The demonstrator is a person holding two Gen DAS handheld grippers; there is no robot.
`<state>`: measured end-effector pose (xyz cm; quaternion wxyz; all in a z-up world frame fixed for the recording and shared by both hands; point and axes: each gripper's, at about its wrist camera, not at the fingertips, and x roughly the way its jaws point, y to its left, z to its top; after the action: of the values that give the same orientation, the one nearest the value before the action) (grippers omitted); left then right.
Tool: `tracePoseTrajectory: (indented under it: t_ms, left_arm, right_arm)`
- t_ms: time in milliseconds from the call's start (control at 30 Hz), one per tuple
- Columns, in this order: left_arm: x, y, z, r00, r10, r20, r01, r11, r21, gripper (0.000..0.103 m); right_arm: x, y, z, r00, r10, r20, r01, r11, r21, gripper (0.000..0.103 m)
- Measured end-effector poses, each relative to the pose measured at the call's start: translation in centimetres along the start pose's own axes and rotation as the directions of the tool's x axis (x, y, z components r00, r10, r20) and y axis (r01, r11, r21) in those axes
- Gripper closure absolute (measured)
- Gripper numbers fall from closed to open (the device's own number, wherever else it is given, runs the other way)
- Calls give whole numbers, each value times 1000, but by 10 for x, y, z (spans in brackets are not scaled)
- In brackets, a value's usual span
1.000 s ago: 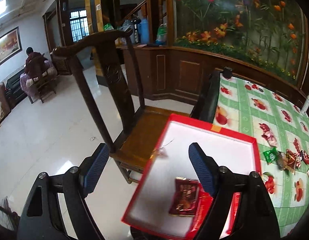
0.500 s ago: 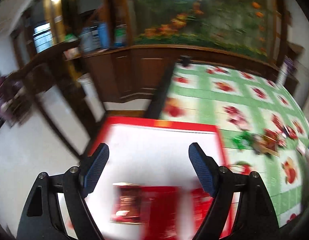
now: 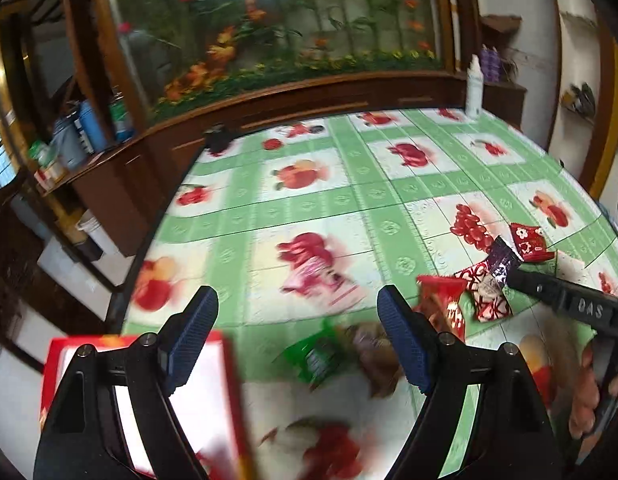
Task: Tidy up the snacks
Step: 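Grasp the brown-gold bag with left while right grasps the red-white heart packet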
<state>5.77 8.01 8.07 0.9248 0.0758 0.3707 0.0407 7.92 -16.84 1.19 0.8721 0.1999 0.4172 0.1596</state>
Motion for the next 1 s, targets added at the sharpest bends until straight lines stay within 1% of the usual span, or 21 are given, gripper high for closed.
tracePoseTrajectory:
  t_ms: [33, 100, 167, 267, 333, 433, 500, 533, 567, 600, 633, 667, 733, 800, 900, 967, 1000]
  left_arm:
    - [7, -2, 2, 999, -27, -21, 27, 1000, 0, 21]
    - [23, -7, 3, 992, -99, -76, 98, 995, -20, 21]
    - [34, -11, 4, 985, -137, -102, 133, 990, -39, 21]
    - [49, -18, 4, 979, -162, -121, 158, 986, -47, 21]
    - [62, -24, 0, 969, -188, -162, 182, 982, -54, 21]
    - [72, -27, -12, 954, -199, -224, 186, 979, -78, 21]
    - [74, -30, -25, 939, -228, -258, 209, 973, -100, 21]
    - [72, -30, -31, 932, -244, -269, 221, 969, -113, 21]
    - [67, -31, -39, 930, -255, -265, 230, 965, -124, 20]
    - [63, -33, -43, 932, -245, -266, 222, 968, -114, 20]
    - [58, -36, -48, 934, -238, -266, 220, 971, -97, 20]
    - [50, -41, -55, 933, -238, -269, 226, 971, -75, 20]
    - [36, -48, -66, 934, -230, -272, 230, 973, -35, 20]
    - [21, -54, -77, 930, -249, -269, 257, 966, -8, 20]
    - [1, -55, -94, 926, -269, -266, 280, 960, 6, 20]
    - [-10, -49, -102, 922, -284, -264, 290, 957, -16, 20]
    - [-13, -42, -101, 924, -287, -254, 287, 957, -35, 20]
  right_arm:
    - [5, 0, 0, 1000, 5, -23, -5, 1000, 4, 44]
    - [13, 3, 0, 999, -4, -50, 4, 1000, -3, 51]
    - [20, 6, 1, 997, -46, -62, 45, 999, -19, 52]
    - [24, 10, 2, 997, -50, -58, 49, 998, -26, 52]
    - [28, 15, 3, 997, -60, -54, 58, 997, -43, 52]
    - [34, 27, 0, 993, -114, -31, 109, 986, -128, 52]
    - [35, 32, -2, 990, -141, -21, 135, 976, -174, 52]
    - [36, 35, -4, 987, -159, -16, 153, 968, -200, 53]
    - [37, 39, -6, 983, -186, -9, 179, 956, -233, 56]
    - [38, 42, -8, 976, -218, 0, 210, 940, -270, 63]
    - [39, 47, -13, 967, -255, 13, 246, 914, -322, 65]
    - [39, 49, -15, 962, -271, 19, 260, 900, -351, 67]
    - [36, 51, -19, 960, -278, 18, 264, 887, -378, 67]
    - [31, 49, -23, 961, -277, 7, 258, 884, -390, 67]
    - [19, 41, -29, 971, -239, -29, 211, 901, -379, 68]
    - [8, 35, -36, 977, -207, -48, 176, 915, -362, 71]
    - [4, 32, -39, 979, -196, -56, 164, 921, -354, 71]
